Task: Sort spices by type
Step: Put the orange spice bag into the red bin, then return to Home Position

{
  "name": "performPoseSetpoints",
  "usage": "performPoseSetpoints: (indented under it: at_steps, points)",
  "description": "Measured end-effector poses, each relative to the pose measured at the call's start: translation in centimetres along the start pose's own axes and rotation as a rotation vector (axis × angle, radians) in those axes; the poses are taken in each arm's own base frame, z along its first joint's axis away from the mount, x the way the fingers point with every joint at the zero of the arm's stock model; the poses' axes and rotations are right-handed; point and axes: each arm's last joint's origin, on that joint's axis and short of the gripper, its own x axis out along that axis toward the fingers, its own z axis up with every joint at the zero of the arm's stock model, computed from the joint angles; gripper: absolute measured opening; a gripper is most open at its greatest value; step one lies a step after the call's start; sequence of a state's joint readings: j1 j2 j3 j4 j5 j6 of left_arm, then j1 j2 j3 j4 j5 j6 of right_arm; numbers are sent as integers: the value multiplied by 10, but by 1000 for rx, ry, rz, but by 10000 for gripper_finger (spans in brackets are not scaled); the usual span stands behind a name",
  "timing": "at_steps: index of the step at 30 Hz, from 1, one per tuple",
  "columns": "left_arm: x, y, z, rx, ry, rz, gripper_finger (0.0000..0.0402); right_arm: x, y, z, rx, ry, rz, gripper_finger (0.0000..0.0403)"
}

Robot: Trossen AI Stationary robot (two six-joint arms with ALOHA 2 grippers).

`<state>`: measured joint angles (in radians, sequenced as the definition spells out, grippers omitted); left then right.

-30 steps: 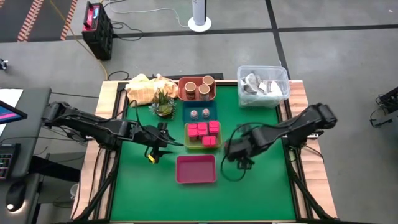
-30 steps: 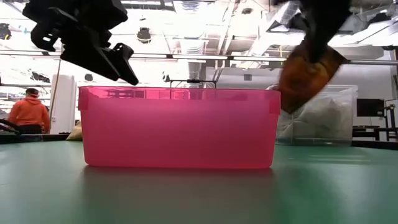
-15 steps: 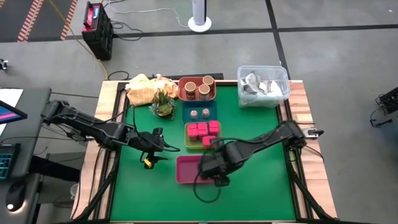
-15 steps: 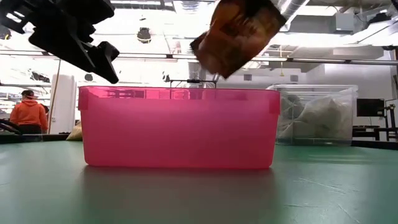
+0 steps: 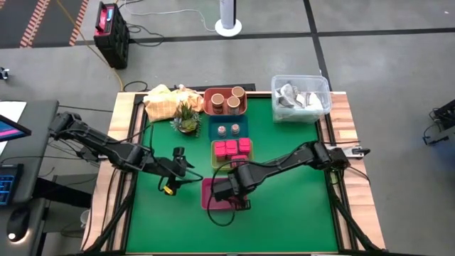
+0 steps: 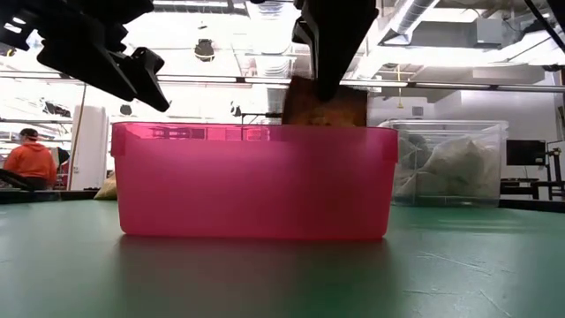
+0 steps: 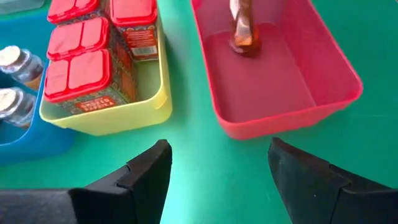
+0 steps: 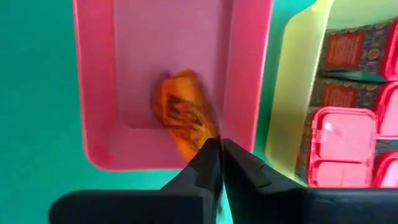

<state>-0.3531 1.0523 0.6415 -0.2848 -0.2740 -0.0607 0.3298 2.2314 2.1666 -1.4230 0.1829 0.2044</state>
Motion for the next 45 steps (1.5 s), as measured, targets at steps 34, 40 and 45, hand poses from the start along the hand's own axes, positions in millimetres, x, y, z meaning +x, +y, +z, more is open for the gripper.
performPoseSetpoints:
  at_steps: [34,40,45]
  points:
    - [-26,8,-43,-79,-312,-14,256,-48,-65,-77,237,-619,-16,265]
    - [-31,9,-40,-134,-362,-23,256,-13,-90,-131,372,-838,-22,265]
    - [-31,9,-40,-158,-364,-14,256,20,-106,-163,446,-1030,-61,265]
